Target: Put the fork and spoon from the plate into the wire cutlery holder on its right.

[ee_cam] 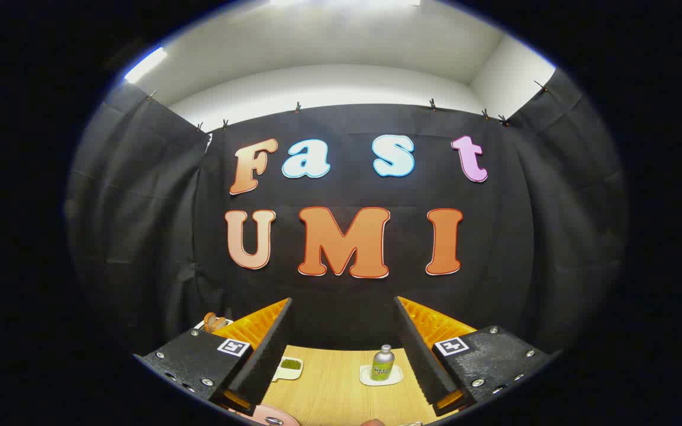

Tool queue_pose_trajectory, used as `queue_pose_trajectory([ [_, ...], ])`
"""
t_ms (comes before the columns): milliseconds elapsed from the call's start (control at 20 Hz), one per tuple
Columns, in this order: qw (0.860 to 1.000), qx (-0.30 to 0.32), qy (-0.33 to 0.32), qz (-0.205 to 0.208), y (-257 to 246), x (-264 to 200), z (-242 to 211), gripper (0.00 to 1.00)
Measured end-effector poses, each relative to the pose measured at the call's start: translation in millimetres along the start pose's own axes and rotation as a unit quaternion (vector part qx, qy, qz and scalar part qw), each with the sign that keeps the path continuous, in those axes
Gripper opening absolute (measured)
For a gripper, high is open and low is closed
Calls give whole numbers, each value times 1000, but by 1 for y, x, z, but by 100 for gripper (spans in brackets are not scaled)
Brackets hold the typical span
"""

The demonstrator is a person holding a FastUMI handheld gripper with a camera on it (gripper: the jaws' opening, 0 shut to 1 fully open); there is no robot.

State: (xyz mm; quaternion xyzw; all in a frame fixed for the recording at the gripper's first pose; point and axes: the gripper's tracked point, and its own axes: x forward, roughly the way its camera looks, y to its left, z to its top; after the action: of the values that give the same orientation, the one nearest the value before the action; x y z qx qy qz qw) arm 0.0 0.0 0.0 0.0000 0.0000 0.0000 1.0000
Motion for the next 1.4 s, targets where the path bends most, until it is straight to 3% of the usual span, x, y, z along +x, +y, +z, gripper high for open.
queue_pose_trajectory([
  [650,1000,11,9,-2,42,-7,-5,98],
  [1050,993,12,110,26,78,-19,-88,98],
  [1400,974,7,219,58,102,-36,-172,97],
])
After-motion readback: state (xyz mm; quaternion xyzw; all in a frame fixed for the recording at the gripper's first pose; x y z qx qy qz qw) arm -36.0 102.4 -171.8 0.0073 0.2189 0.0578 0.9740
